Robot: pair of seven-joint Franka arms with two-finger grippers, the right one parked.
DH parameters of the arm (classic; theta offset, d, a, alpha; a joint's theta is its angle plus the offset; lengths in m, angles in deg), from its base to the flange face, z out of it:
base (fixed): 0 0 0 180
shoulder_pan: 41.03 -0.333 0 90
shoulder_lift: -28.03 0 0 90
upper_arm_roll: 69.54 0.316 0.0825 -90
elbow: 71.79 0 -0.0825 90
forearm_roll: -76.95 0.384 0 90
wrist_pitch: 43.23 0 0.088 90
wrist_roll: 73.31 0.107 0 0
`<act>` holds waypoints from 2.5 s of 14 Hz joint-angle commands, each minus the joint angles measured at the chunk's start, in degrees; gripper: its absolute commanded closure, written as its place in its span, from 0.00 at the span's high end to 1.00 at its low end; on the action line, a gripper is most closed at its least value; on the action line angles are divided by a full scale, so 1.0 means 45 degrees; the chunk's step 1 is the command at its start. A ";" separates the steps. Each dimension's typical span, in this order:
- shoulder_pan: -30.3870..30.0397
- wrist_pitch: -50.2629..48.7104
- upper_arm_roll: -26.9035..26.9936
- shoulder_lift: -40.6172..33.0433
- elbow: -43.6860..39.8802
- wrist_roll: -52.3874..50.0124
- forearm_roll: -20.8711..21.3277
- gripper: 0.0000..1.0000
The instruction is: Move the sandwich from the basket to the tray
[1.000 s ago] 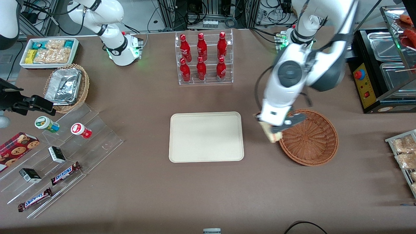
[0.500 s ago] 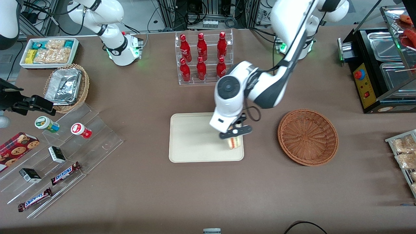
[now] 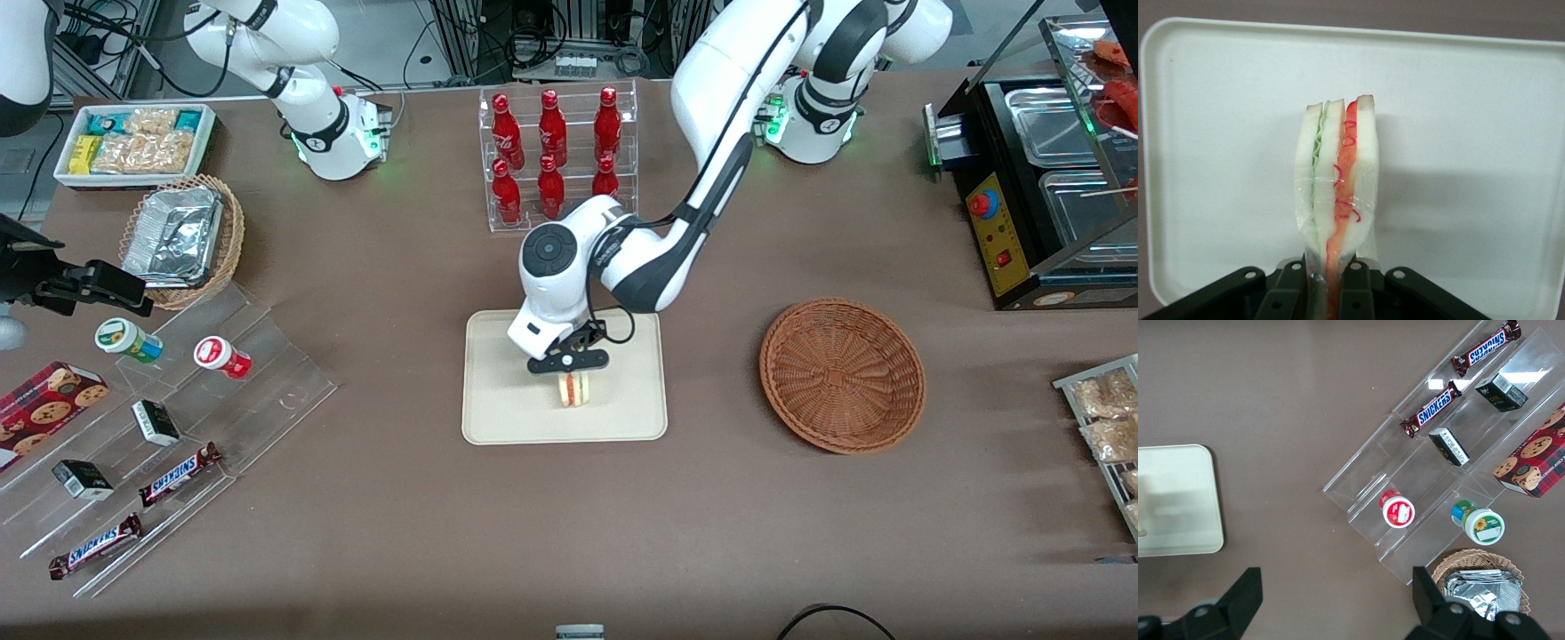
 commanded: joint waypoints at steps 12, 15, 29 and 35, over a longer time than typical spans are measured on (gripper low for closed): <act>0.0474 -0.0132 0.0146 0.0887 -0.0931 0.0958 0.0592 0.96; 0.0338 -0.0754 0.0185 0.0284 -0.0990 0.0686 0.0397 0.99; -0.4151 -0.6396 0.0204 -0.6492 0.1078 0.2981 -0.1166 0.99; -0.6787 -0.7789 0.0243 -0.8406 0.2286 0.6537 -0.1068 0.99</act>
